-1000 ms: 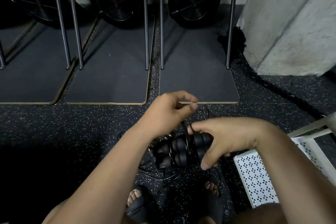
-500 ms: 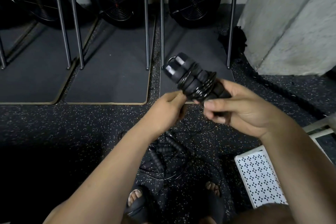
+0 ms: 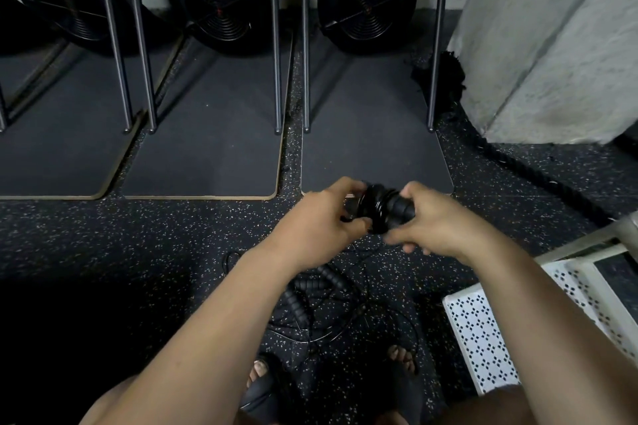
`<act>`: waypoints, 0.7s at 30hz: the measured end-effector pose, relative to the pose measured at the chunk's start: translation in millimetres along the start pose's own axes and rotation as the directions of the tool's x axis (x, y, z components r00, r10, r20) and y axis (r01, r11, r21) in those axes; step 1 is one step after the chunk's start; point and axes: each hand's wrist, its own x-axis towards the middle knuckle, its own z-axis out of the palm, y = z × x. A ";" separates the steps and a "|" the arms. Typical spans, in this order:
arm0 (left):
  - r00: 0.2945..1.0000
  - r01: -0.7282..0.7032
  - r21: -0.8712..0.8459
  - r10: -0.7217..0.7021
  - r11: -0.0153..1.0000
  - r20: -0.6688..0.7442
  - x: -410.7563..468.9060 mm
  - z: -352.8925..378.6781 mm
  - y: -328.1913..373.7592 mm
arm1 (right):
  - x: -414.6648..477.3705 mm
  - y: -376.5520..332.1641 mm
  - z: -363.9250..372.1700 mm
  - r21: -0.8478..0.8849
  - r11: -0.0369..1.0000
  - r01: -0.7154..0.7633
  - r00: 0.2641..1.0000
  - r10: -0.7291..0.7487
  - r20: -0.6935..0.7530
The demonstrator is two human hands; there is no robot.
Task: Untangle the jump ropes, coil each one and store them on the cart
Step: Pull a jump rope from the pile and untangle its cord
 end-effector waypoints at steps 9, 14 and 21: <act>1.000 0.008 -0.069 -0.009 0.998 -0.009 -1.8 -5.9 0.5 | -29.3 -18.2 0.8 -0.188 0.969 0.159 0.802 -0.016 0.597; 1.000 0.019 -0.276 -0.014 0.961 0.018 -2.0 -14.8 2.7 | -42.3 -26.4 -13.8 0.213 0.947 0.238 0.640 -0.319 0.700; 0.993 0.108 -0.329 -0.120 0.938 -0.015 -15.8 -17.6 3.6 | -38.5 -21.2 -29.3 0.707 0.687 0.165 0.654 -0.613 0.443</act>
